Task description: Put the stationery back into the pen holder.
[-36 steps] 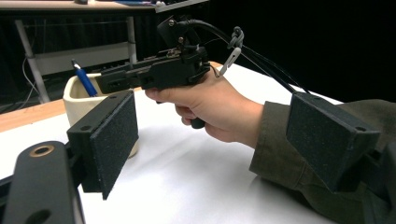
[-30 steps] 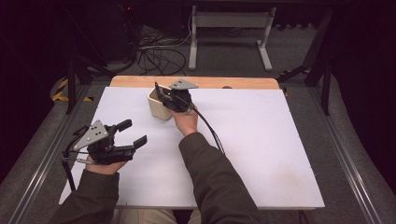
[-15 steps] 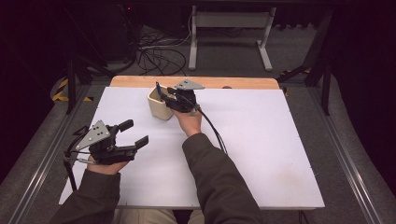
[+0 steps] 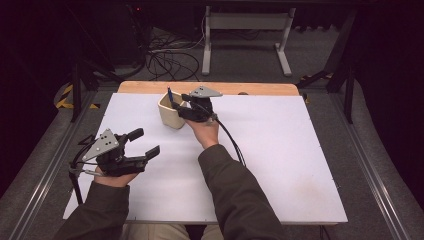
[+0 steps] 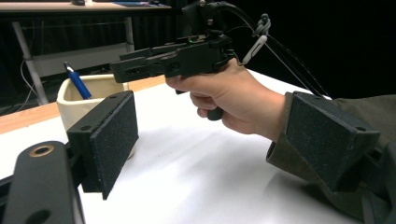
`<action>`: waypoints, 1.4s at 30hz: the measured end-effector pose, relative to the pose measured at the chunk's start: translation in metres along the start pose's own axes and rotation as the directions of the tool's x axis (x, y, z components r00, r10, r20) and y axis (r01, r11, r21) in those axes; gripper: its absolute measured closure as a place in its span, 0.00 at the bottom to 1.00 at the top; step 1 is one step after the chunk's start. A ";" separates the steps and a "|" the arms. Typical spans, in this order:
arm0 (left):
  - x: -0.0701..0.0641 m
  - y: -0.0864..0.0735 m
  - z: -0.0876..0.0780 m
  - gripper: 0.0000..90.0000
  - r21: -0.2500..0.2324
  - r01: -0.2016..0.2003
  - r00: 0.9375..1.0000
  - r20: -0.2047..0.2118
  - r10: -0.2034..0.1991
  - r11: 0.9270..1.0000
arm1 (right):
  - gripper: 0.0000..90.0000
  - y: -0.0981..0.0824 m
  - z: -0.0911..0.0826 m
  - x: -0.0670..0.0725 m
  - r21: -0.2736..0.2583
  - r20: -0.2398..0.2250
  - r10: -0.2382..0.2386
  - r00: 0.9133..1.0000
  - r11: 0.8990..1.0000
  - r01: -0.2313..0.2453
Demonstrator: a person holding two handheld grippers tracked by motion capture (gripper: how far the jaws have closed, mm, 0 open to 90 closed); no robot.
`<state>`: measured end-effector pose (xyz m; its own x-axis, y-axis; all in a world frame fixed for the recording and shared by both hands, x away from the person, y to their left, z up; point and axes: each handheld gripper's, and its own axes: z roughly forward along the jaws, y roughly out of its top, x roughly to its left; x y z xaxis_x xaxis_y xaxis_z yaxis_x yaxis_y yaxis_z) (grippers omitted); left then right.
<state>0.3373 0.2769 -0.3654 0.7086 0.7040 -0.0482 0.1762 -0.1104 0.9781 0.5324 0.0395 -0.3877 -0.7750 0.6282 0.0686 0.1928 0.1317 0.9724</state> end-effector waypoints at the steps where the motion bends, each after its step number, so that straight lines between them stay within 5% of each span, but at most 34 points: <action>1: 0.000 0.000 0.000 0.20 0.001 0.000 1.000 0.000 0.000 1.000 | 0.51 0.000 -0.002 -0.001 -0.001 -0.001 0.000 1.000 1.000 0.000; 42: -0.001 -0.003 0.003 0.20 0.015 -0.005 1.000 -0.005 0.005 1.000 | 0.19 -0.003 -0.061 0.003 -0.041 -0.032 0.031 0.999 0.999 -0.033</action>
<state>0.3382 0.2741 -0.3688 0.7060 0.7069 -0.0427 0.1831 -0.1239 0.9753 0.4929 -0.0057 -0.3767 -0.7875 0.6071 0.1061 0.1931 0.0796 0.9779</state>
